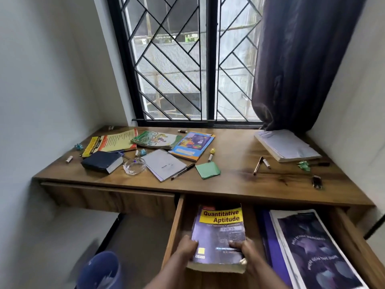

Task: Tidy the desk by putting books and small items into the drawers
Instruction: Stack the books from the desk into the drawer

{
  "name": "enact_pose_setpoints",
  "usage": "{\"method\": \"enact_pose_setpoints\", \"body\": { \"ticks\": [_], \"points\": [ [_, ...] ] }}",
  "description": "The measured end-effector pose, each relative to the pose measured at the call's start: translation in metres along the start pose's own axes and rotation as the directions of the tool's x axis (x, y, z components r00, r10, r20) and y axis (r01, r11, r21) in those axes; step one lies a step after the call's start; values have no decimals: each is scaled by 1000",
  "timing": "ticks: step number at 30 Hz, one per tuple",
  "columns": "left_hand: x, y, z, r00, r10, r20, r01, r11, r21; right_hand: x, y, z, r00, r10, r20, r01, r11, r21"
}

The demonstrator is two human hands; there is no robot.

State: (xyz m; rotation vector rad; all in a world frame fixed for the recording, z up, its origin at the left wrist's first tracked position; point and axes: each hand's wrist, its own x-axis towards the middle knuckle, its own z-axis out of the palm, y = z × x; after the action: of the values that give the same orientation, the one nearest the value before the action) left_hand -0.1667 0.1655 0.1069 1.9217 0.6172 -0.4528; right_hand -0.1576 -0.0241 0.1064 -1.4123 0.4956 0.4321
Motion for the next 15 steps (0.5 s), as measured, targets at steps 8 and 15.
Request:
{"method": "enact_pose_setpoints", "body": {
  "ticks": [8, 15],
  "points": [
    [24, -6, 4, 993, -44, 105, 16, 968, 251, 56, 8, 27, 999, 16, 47, -17, 999, 38],
    [21, -15, 7, 996, 0, 88, -30, 941, 338, 84, 20, 36, 997, 75, -6, -75, 997, 11]
  ]
}}
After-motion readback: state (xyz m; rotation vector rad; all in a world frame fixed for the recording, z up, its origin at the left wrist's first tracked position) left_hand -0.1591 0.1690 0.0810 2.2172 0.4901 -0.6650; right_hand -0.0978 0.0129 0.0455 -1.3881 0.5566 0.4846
